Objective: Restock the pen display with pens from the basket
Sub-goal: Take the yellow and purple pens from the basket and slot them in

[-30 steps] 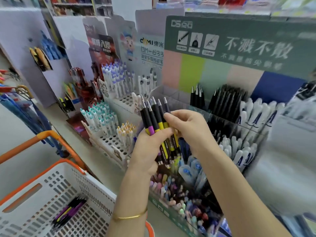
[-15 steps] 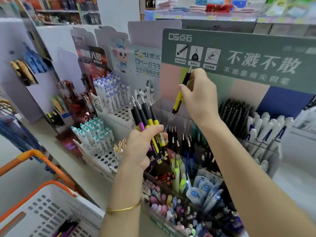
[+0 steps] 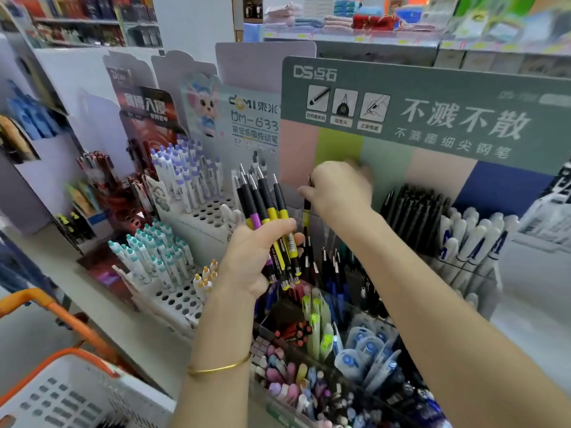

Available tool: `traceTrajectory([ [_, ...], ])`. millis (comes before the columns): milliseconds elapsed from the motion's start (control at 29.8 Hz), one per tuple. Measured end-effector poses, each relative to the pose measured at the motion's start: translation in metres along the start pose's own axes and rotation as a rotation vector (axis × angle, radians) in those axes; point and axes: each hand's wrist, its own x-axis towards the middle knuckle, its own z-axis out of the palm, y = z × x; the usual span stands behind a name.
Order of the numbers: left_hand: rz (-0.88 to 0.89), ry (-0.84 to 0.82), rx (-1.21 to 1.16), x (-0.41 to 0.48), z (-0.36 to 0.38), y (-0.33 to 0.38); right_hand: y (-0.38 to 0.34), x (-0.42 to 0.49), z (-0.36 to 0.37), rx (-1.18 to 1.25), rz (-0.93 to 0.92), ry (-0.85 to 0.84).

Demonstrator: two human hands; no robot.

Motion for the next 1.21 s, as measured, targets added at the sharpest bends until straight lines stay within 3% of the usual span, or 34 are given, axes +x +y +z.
traceTrajectory([
  [101, 0.004, -0.023, -0.012, 0.0, 0.002, -0.001, -0.002, 0.0, -0.003, -0.062, 0.002, -0.035],
  [269, 0.015, -0.084, -0.028, 0.0, 0.003, -0.002, 0.006, -0.005, -0.016, 0.208, -0.098, 0.143],
  [403, 0.044, -0.124, -0.027, 0.001, 0.008, 0.0, -0.002, -0.016, -0.023, 0.339, -0.198, -0.008],
  [504, 0.041, -0.126, -0.034, 0.0, 0.011, 0.001, 0.0, -0.017, -0.028, 0.598, -0.167, -0.095],
  [571, 0.025, -0.121, -0.063, 0.001, 0.01, 0.001, 0.004, -0.013, -0.034, 0.727, -0.088, 0.017],
  [638, 0.014, -0.069, -0.101, 0.002, 0.005, -0.001, 0.011, -0.006, -0.037, 0.761, 0.012, 0.247],
  [705, 0.005, -0.015, -0.131, 0.004, 0.0, -0.003, 0.015, -0.003, -0.038, 0.73, 0.087, 0.446],
  [772, 0.001, -0.004, -0.135, 0.004, 0.0, -0.003, 0.016, -0.002, -0.032, 0.625, 0.095, 0.524],
  [1074, 0.002, -0.056, -0.114, 0.0, 0.009, -0.002, 0.004, -0.01, 0.001, -0.085, -0.056, 0.112],
  [1209, -0.005, -0.109, -0.12, -0.001, 0.006, -0.001, 0.006, -0.012, -0.001, -0.131, -0.09, 0.089],
])
